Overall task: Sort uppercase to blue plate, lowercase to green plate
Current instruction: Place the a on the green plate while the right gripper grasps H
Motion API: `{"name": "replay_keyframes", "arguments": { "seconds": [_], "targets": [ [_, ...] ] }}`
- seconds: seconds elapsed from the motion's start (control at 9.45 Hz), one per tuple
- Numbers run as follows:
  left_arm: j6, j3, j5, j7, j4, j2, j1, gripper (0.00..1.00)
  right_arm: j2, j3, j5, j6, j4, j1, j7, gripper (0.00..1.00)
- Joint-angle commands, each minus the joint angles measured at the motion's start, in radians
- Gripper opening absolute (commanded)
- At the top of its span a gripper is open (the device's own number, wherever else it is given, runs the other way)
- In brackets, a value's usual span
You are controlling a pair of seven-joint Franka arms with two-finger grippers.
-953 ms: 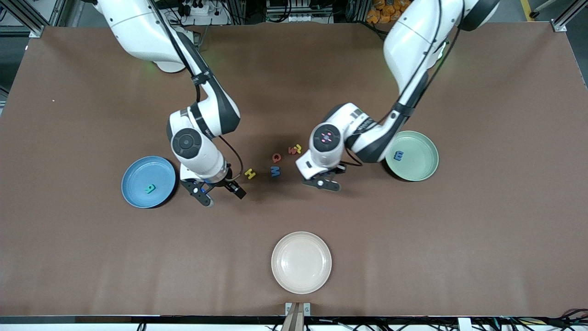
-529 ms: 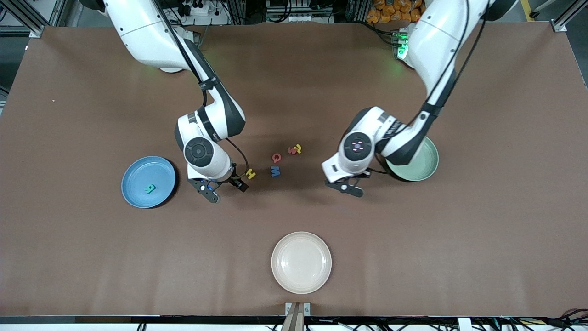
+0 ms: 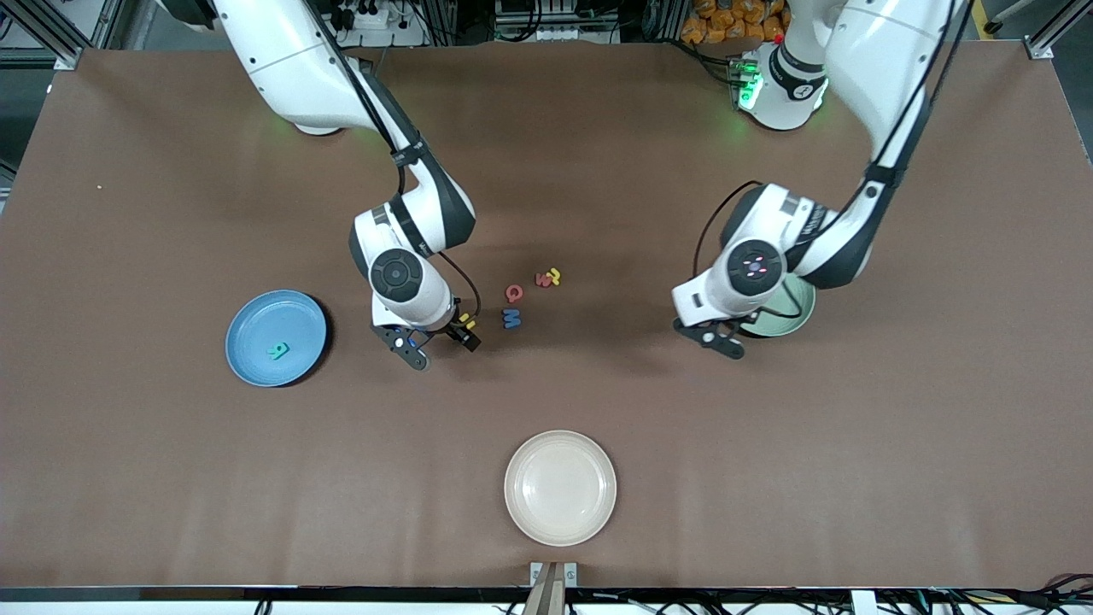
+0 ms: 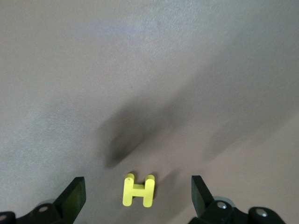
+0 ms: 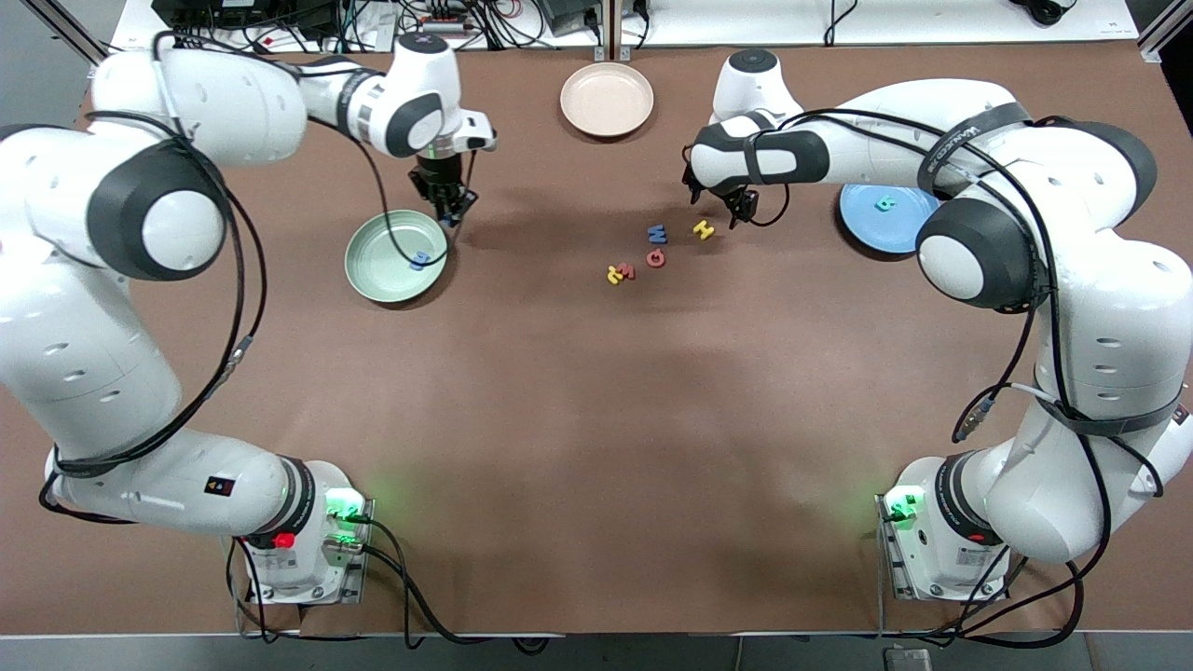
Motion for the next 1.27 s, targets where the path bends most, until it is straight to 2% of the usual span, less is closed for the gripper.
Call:
{"name": "replay_keyframes", "arguments": {
  "seconds": [0.0,0.21,0.42,0.64,0.85,1.06,1.16],
  "targets": [
    [0.097,-0.008,0.018,0.105,-0.159,-0.093,0.069,0.0,0.017,-0.008,0.02,0.023,0.004,0.019,0.034,1.0],
    [0.212,-0.006,0.016,0.144,-0.246,-0.099,0.105,0.0,0.017,-0.008,0.02,0.13,-0.051,0.021,0.054,1.0],
    [0.313,-0.003,0.016,0.155,-0.312,-0.101,0.117,0.0,0.014,-0.008,0.02,0.132,-0.063,0.021,0.054,1.0],
    [0.314,0.003,0.016,0.223,-0.32,-0.115,0.148,0.0,0.012,-0.006,0.022,0.13,-0.065,0.034,0.057,1.0],
    [0.315,0.061,0.015,0.338,-0.32,-0.116,0.157,0.0,0.014,-0.006,0.022,0.132,-0.065,0.039,0.076,1.0],
    [0.315,0.067,0.007,0.351,-0.322,-0.118,0.157,0.0,0.014,-0.006,0.022,0.132,-0.065,0.042,0.079,1.0],
    [0.315,0.067,-0.007,0.324,-0.322,-0.113,0.149,0.23,0.012,-0.006,0.022,0.132,-0.066,0.045,0.079,1.0]
  ]
}}
